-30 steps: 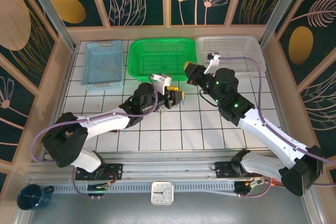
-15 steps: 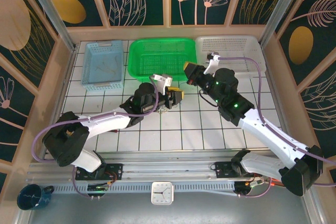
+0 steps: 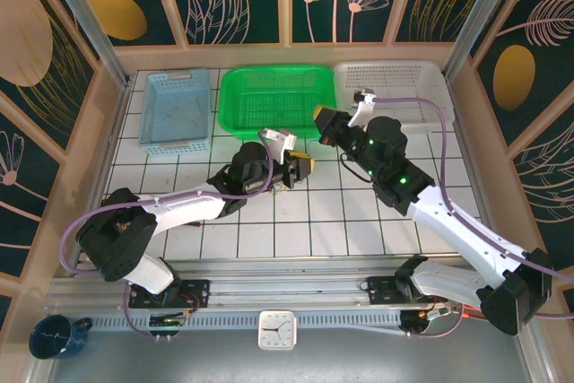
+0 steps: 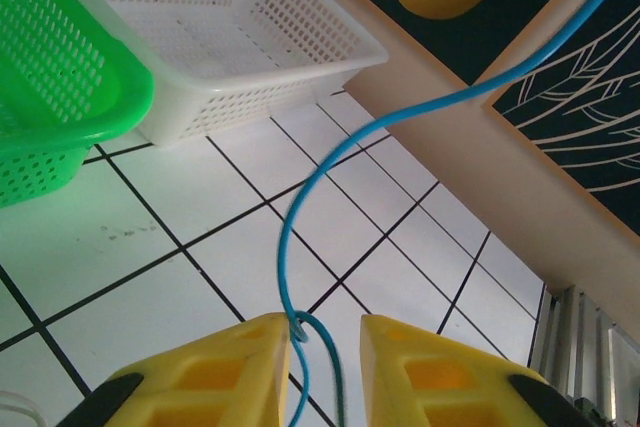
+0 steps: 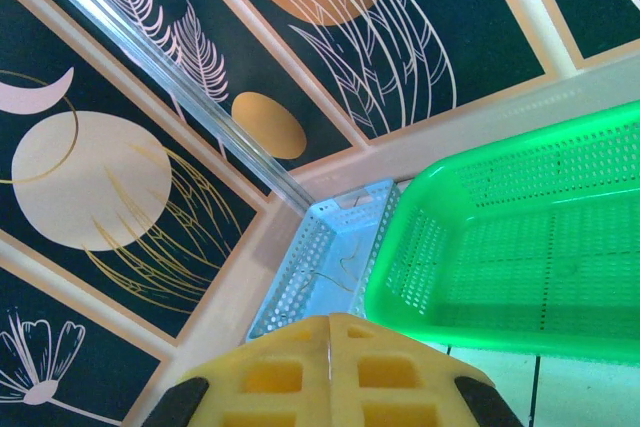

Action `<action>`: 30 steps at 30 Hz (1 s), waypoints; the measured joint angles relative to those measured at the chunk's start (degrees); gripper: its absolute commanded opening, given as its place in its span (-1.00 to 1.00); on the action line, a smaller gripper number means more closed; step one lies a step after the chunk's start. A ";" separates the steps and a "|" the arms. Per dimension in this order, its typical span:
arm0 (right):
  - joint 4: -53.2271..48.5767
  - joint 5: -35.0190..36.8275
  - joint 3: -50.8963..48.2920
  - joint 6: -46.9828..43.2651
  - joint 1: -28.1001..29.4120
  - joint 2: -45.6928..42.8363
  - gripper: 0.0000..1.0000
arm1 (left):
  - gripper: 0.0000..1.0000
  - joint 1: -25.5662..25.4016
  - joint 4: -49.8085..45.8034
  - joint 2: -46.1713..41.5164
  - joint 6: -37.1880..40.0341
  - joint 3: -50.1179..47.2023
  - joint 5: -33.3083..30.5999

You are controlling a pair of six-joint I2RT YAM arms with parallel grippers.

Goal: Untangle the cables

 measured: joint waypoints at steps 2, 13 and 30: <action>0.00 0.00 0.00 0.00 0.00 0.00 -1.00 | -0.66 0.00 0.00 0.00 0.00 0.00 0.00; -0.13 0.35 0.00 -0.35 -0.52 -0.02 -1.00 | -1.00 0.00 0.00 0.00 0.00 0.00 0.15; -5.60 2.54 0.00 -0.17 -29.64 -5.86 -1.00 | -1.00 0.00 4.31 -3.76 -0.07 -6.47 0.22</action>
